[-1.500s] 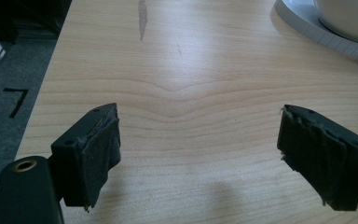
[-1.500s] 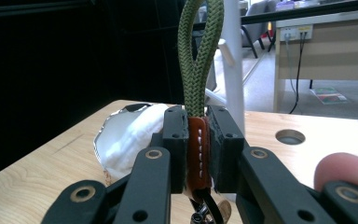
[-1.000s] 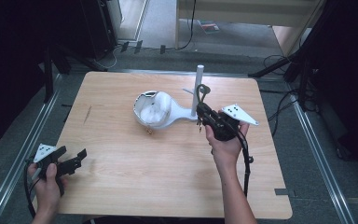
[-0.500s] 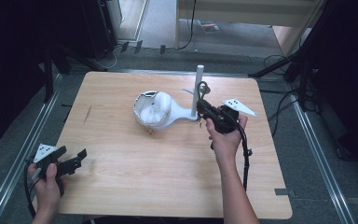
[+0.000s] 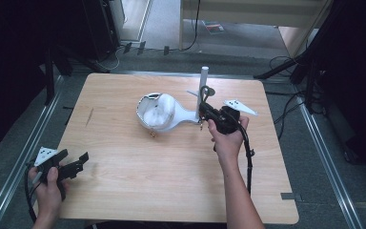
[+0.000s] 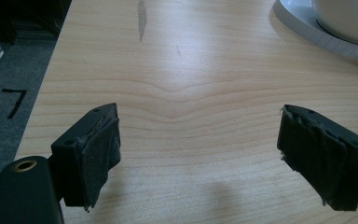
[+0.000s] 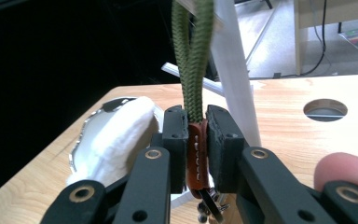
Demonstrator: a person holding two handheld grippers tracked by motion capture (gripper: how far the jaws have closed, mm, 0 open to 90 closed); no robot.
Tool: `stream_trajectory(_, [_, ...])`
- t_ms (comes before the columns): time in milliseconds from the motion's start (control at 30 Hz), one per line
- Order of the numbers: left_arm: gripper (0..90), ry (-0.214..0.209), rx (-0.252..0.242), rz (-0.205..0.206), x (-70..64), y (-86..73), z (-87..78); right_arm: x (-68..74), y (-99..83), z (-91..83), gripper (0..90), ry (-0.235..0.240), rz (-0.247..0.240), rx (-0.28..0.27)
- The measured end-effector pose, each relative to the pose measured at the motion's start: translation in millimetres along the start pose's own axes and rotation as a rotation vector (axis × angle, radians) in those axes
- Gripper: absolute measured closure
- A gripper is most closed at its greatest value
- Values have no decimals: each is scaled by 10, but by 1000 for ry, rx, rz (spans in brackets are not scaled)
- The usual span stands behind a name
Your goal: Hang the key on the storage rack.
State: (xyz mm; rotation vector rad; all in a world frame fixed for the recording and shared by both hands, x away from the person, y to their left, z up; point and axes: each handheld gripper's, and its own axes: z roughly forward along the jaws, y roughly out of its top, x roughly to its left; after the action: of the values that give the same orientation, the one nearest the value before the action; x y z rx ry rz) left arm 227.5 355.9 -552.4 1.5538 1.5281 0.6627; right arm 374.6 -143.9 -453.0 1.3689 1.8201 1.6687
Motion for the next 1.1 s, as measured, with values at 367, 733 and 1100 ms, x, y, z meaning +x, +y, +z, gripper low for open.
stream_trajectory(367, [141,4,2,-2,-3,-2,0,34,36,172,798,-53,-20,31])
stream_trajectory(733, [140,1,12,-1,-4,3,5,23,-12,123,665,-96,-53,10])
stream_trajectory(1100, [140,1,8,1,-2,3,4,5,-112,-116,425,-173,-85,25])
